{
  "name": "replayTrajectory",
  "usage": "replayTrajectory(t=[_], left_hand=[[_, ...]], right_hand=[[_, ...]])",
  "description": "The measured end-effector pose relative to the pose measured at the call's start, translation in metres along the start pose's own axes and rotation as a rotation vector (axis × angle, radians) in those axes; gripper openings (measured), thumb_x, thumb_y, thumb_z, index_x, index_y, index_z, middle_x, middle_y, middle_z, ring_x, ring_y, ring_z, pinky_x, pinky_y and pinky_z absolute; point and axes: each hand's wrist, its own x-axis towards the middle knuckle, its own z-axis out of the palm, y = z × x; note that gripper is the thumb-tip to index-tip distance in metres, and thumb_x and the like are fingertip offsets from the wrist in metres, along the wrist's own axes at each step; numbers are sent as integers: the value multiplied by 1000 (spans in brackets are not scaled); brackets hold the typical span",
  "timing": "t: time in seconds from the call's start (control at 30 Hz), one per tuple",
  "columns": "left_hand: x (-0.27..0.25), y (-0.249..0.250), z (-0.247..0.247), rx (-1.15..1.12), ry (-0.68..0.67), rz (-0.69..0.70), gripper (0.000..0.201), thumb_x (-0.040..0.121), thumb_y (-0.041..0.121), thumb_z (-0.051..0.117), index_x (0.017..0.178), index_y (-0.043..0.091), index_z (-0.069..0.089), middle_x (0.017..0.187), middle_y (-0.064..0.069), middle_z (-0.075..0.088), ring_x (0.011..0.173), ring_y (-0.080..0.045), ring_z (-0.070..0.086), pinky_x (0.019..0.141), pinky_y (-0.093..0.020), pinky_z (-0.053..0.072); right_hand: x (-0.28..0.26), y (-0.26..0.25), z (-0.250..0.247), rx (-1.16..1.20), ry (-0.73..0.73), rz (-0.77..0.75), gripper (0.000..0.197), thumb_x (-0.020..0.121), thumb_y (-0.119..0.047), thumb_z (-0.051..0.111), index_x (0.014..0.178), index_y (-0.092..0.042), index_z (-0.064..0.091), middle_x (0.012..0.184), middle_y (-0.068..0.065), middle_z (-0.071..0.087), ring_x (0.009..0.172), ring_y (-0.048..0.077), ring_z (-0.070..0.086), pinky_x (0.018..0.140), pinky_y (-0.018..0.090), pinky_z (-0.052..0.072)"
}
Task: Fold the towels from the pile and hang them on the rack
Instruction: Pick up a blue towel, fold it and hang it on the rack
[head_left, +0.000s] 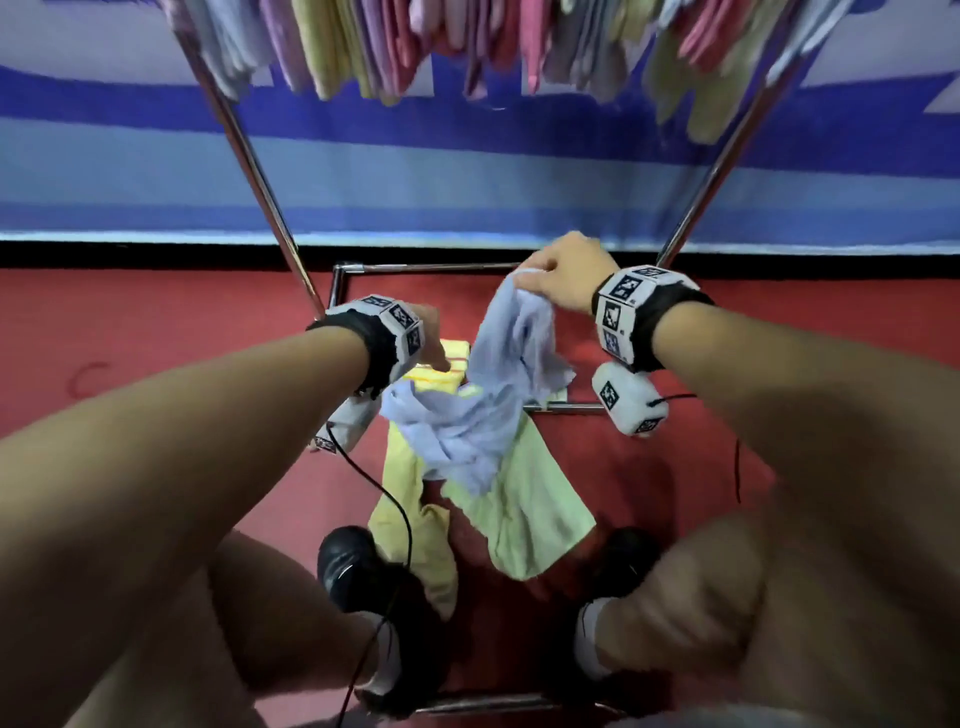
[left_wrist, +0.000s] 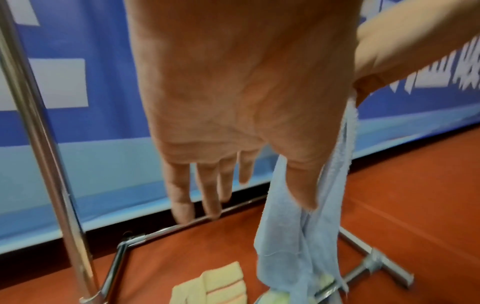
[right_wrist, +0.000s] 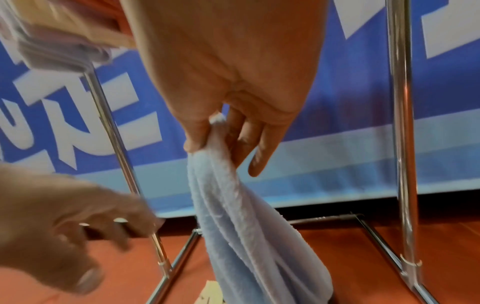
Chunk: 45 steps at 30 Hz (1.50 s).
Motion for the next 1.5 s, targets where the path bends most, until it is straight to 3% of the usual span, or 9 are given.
replayTrajectory(t=[0.13, 0.23, 0.33, 0.7, 0.87, 1.0, 1.2, 1.37, 1.5], left_hand=[[-39, 20, -45, -503, 321, 322, 96, 75, 44, 84, 151, 11, 35, 147, -10, 51, 134, -26, 51, 106, -29, 40], [-66, 32, -70, -638, 425, 409, 77, 63, 69, 69, 113, 11, 68, 102, -9, 73, 92, -19, 66, 80, -34, 51], [-78, 39, -82, -822, 527, 402, 43, 77, 41, 71, 85, 0, 67, 73, -8, 59, 67, -16, 49, 59, -33, 45], [-87, 21, -97, -1454, 658, 177, 22, 83, 10, 57, 100, 16, 70, 90, -8, 69, 87, -25, 66, 79, -41, 56], [-86, 6, -108, -903, 450, -26, 38, 63, 36, 58, 82, 4, 62, 80, -19, 62, 79, -36, 62, 61, -33, 43], [-83, 22, -92, -626, 445, 321, 102, 64, 38, 88, 148, 9, 37, 149, -10, 42, 138, -22, 40, 108, -26, 34], [-80, 33, -92, -552, 528, 425, 16, 72, 32, 53, 66, 19, 55, 62, -2, 57, 71, -30, 55, 57, -27, 40], [-79, 15, -101, -921, 606, 233, 19, 78, 19, 51, 82, 10, 67, 79, -12, 67, 76, -20, 56, 68, -32, 43], [-79, 16, -98, -1112, 483, 179, 14, 86, 0, 55, 79, 12, 58, 75, -5, 57, 75, -19, 52, 62, -29, 40]], right_hand=[[-16, -26, -27, 240, 52, -192, 20, 100, -23, 65, 108, -10, 78, 109, 2, 76, 100, 5, 64, 94, 18, 47], [-33, -47, -47, 369, 136, -265, 18, 102, -18, 61, 103, -7, 76, 100, 1, 73, 86, -5, 57, 80, 9, 41], [-47, -57, -57, 504, 207, -194, 22, 94, -28, 74, 101, -7, 75, 96, 1, 74, 78, -5, 60, 75, 7, 44], [-55, -30, -43, 131, -28, 164, 52, 98, -32, 62, 53, -17, 43, 51, -2, 49, 50, 13, 42, 54, 28, 33], [-48, -29, -50, 23, 254, 82, 32, 98, -22, 52, 71, -7, 61, 71, 13, 62, 86, 40, 59, 76, 43, 49], [-44, -45, -52, 16, 272, -140, 19, 100, -23, 49, 88, -19, 63, 82, 7, 68, 88, 36, 58, 77, 44, 46], [-40, -57, -59, 86, 66, -172, 39, 80, -69, 67, 82, -30, 69, 81, -9, 71, 84, 16, 64, 75, 36, 50], [-39, -41, -80, -317, -139, 59, 48, 80, -47, 83, 64, -20, 47, 70, -1, 50, 69, 25, 50, 61, 36, 36], [-35, -31, -69, 50, -6, 36, 32, 88, -35, 74, 65, -22, 57, 74, -2, 60, 76, 19, 57, 68, 34, 41]])
